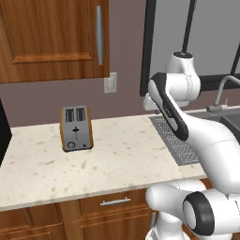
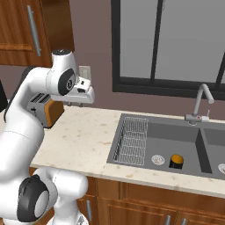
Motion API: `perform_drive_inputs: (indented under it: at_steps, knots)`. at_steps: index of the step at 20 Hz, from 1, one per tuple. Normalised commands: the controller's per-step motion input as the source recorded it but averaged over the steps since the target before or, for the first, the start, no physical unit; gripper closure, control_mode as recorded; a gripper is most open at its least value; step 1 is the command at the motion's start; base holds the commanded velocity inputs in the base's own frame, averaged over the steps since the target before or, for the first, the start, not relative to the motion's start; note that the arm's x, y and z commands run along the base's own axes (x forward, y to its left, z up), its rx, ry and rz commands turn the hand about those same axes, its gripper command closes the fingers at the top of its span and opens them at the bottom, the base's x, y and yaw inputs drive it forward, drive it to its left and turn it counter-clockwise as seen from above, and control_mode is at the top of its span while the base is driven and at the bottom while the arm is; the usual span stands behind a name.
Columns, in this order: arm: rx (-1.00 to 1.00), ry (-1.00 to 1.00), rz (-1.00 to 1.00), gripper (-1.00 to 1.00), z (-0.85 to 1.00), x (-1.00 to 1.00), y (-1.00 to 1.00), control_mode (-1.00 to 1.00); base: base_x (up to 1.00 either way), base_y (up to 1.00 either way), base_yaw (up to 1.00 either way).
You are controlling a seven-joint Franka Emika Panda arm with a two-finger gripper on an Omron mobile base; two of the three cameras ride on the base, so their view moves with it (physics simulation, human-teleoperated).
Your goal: Move any existing items from the left basin to the right basin for drying. Then move the glass cup from the counter to the left basin of the sink for washing.
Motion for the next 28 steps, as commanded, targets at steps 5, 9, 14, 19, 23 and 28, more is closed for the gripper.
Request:
perform_drive_inputs:
  at_steps: [5,9,14,19,23,28]
  knots:
    - [0.0,0.0,-0.01,-1.0,-0.02,-0.09,-0.1,-1.0,0.0,0.0,0.0]
    - [0.0,0.0,-0.07,-1.0,0.0,-0.28,-0.26,-1.0,0.0,0.0,0.0]
    - [0.0,0.0,-0.09,-1.0,0.0,-0.32,-0.21,-1.0,0.0,0.0,0.0]
    - [0.0,0.0,-0.03,-1.0,0.0,-0.19,-0.01,-1.0,0.0,0.0,0.0]
    - [0.0,0.0,-0.02,-1.0,0.0,-0.14,-0.09,-1.0,0.0,0.0,0.0]
    - [0.0,0.03,-0.08,-1.0,0.0,-0.04,-0.39,-1.0,0.0,0.0,0.0]
